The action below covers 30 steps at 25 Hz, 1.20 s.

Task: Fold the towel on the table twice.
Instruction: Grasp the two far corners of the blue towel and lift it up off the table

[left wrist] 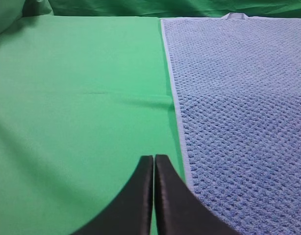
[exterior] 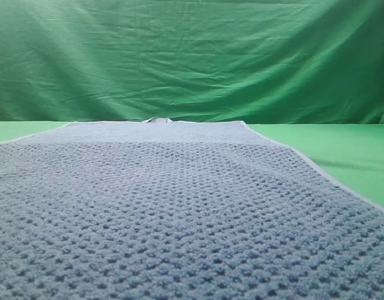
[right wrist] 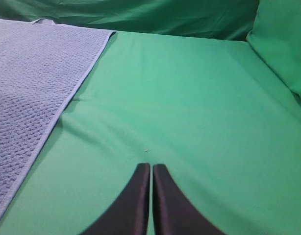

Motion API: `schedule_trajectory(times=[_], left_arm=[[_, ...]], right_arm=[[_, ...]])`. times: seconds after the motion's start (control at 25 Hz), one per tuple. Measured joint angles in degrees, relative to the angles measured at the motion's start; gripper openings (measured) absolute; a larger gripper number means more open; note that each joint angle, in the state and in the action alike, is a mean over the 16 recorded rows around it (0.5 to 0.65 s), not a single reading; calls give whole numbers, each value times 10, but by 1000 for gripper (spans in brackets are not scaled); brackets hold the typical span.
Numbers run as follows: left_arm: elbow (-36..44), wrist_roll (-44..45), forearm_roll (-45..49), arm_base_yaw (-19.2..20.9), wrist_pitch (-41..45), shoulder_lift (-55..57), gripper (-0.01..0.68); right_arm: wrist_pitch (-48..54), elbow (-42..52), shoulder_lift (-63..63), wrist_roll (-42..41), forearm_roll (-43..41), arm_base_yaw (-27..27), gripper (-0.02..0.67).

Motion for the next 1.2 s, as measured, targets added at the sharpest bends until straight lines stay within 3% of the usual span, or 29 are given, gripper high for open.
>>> schedule_trajectory(times=[1.2], left_arm=[[0,0,-22,0,-11,0,0]], right_arm=[[-20,0,0,2,17,-1,0]])
